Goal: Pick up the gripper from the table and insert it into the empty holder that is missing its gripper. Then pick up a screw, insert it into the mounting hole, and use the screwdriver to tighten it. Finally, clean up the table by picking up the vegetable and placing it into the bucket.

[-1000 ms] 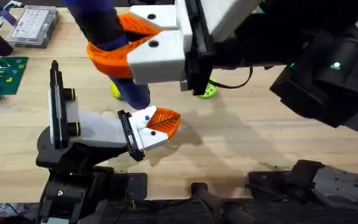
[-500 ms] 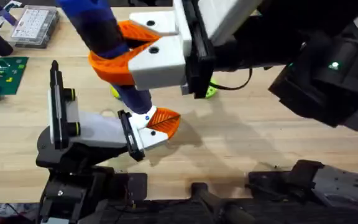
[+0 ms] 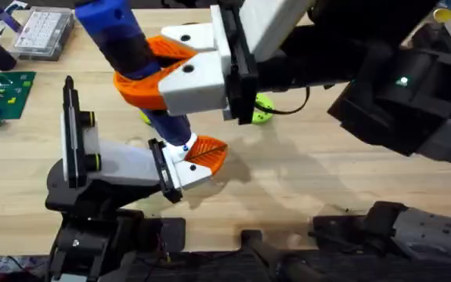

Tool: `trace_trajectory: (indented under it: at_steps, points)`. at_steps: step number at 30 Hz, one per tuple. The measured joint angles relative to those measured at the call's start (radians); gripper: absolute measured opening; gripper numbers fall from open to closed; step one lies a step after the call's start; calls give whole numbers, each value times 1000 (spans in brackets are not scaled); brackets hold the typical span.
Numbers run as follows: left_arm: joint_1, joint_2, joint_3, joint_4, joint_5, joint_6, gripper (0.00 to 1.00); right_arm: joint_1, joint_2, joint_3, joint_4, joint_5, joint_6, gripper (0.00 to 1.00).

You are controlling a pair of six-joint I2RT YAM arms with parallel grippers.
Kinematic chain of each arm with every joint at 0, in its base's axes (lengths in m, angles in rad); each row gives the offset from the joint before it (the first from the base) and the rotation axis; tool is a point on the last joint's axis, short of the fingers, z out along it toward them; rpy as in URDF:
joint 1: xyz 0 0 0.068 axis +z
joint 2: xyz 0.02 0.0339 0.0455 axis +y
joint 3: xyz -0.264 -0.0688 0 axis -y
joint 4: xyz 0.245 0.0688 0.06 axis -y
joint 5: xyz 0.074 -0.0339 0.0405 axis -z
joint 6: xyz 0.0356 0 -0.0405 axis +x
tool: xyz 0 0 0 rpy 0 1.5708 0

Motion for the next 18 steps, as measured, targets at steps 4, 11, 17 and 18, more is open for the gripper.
trace_trajectory:
  at_steps: [4, 11, 17, 18]
  points:
    - [0, 0, 0, 0, 0, 0, 13, 0, 3, 0, 0, 0, 0, 70]
    - [0, 0, 0, 0, 0, 0, 13, 1, 7, 0, 0, 0, 0, 72]
    - [0, 0, 0, 0, 0, 0, 13, 7, 7, 0, -4, 0, 0, 72]
    - [0, 0, 0, 0, 0, 0, 13, 7, 7, 0, -5, 0, 0, 71]
